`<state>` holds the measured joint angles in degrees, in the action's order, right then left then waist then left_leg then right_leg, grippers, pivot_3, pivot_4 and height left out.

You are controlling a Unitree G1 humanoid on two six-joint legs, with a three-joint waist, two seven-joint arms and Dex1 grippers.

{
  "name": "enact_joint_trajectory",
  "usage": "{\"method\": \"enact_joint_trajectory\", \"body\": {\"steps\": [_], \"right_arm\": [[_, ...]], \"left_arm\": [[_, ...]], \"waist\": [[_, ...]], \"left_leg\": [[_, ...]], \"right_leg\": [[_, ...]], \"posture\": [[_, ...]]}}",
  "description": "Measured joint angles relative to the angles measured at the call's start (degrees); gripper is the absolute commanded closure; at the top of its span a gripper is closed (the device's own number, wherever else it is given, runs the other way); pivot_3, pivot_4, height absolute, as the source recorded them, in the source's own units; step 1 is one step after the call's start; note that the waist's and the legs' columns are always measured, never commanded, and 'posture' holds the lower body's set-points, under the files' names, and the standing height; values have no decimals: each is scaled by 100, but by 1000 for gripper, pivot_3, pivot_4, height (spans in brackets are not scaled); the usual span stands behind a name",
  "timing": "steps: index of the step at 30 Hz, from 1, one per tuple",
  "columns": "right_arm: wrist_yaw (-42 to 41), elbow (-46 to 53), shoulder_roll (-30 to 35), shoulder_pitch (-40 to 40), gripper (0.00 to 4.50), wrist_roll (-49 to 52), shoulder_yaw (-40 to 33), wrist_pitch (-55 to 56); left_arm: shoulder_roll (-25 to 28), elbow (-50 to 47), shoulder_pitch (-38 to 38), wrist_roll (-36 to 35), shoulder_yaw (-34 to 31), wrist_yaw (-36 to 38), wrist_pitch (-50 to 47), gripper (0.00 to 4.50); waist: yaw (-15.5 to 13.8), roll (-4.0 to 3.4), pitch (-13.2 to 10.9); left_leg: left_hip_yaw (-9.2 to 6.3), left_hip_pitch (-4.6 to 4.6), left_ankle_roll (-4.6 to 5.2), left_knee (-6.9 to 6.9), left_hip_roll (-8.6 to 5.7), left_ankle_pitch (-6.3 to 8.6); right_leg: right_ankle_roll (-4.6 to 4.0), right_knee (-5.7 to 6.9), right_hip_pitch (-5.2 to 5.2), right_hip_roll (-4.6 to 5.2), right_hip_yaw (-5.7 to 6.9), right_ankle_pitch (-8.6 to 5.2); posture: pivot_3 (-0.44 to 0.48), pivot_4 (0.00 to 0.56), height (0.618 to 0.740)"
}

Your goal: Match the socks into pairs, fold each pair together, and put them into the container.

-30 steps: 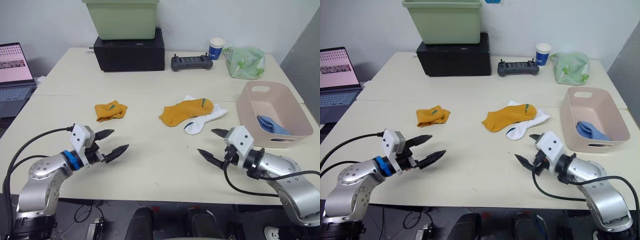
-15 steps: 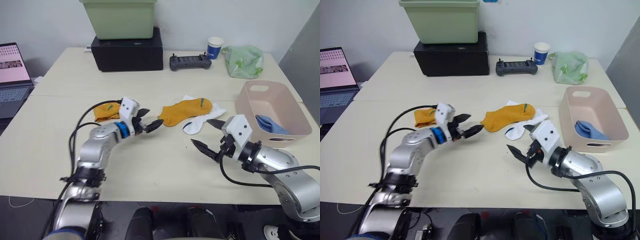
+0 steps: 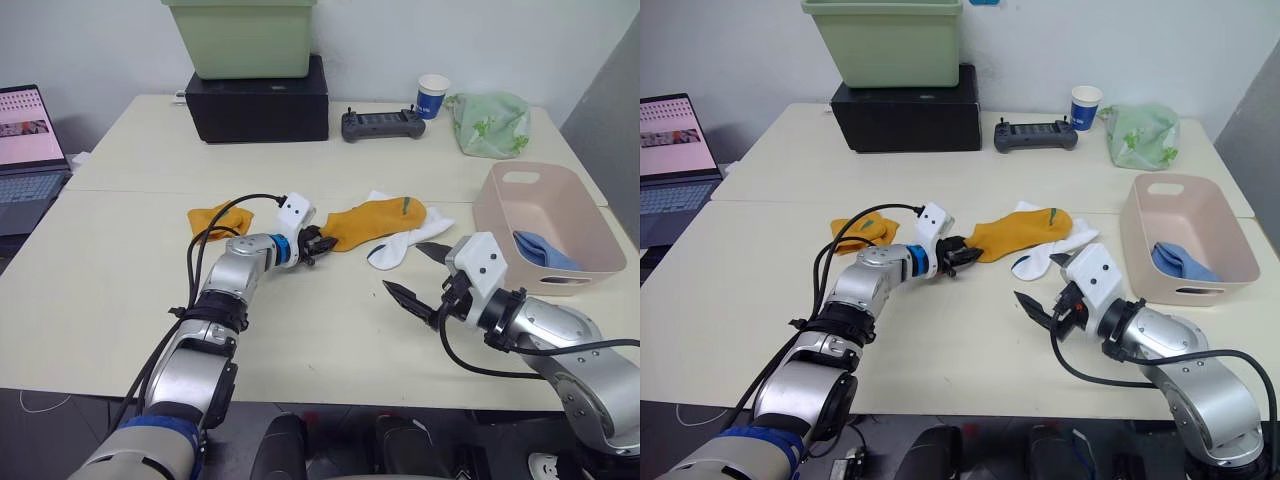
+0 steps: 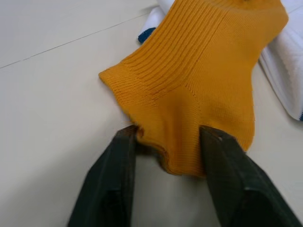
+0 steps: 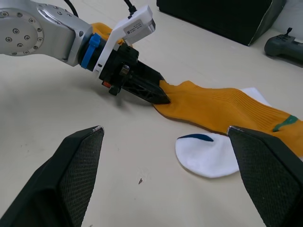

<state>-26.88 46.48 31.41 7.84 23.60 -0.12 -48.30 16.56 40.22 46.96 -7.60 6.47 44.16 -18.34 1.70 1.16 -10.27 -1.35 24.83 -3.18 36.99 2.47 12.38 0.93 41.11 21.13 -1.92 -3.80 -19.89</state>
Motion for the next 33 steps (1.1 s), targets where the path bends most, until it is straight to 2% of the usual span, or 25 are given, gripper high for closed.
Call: {"method": "enact_joint_trajectory", "body": {"steps": [4,8,11,15,20,24,28,33], "right_arm": [[71,5,54,-7,0,6,19,-6],[61,23,142,0,0,32,38,-13],[-25,32,202,19,0,84,53,-24],[-60,39,189,54,0,282,80,-107],[11,-8,-20,250,0,449,158,-198],[359,-523,-393,464,0,259,593,-326],[749,-1509,-935,522,0,-237,1116,-163],[836,-2246,-1148,755,0,-712,1530,179]], "left_arm": [[28,-289,-182,-33,-13,230,-101,4482],[294,-1149,-696,-228,-26,570,-443,4482],[713,-2150,-1266,-542,-143,866,-901,4482],[1601,-3616,-2306,-1042,-235,1613,-1251,4482],[2299,-4702,-3429,-1527,-349,2184,-1464,4482],[2654,-4886,-3987,-1563,-436,2330,-1190,4482],[2713,-4770,-4203,-1405,-472,2296,-696,4482],[2737,-4727,-4401,-1429,-599,2288,-494,4482]], "waist": [[1,0,0],[31,0,0],[45,0,-1],[67,-3,0],[38,-1,0],[28,0,0],[18,0,0],[28,0,0]], "left_leg": [[1,0,-1,0,7,-1],[-2,-2,-12,-2,13,-7],[-8,-4,-14,-2,20,-8],[-13,-8,-12,-6,30,-7],[-14,-9,-5,-8,29,-3],[-13,-9,-4,-6,29,-2],[-8,-8,-4,-8,27,-2],[-9,-5,-4,-9,30,-2]], "right_leg": [[0,0,0,1,-3,0],[-1,2,4,0,-9,0],[-1,6,5,1,-6,0],[-2,6,5,5,-10,0],[-2,4,3,18,-17,-1],[-2,3,5,18,-16,-1],[-2,1,12,18,-24,-1],[-2,3,18,18,-24,-1]], "posture": [[0,150,735],[0,150,735],[0,150,735],[0,150,735],[0,150,735],[0,150,735],[0,150,735],[0,150,735]]}}
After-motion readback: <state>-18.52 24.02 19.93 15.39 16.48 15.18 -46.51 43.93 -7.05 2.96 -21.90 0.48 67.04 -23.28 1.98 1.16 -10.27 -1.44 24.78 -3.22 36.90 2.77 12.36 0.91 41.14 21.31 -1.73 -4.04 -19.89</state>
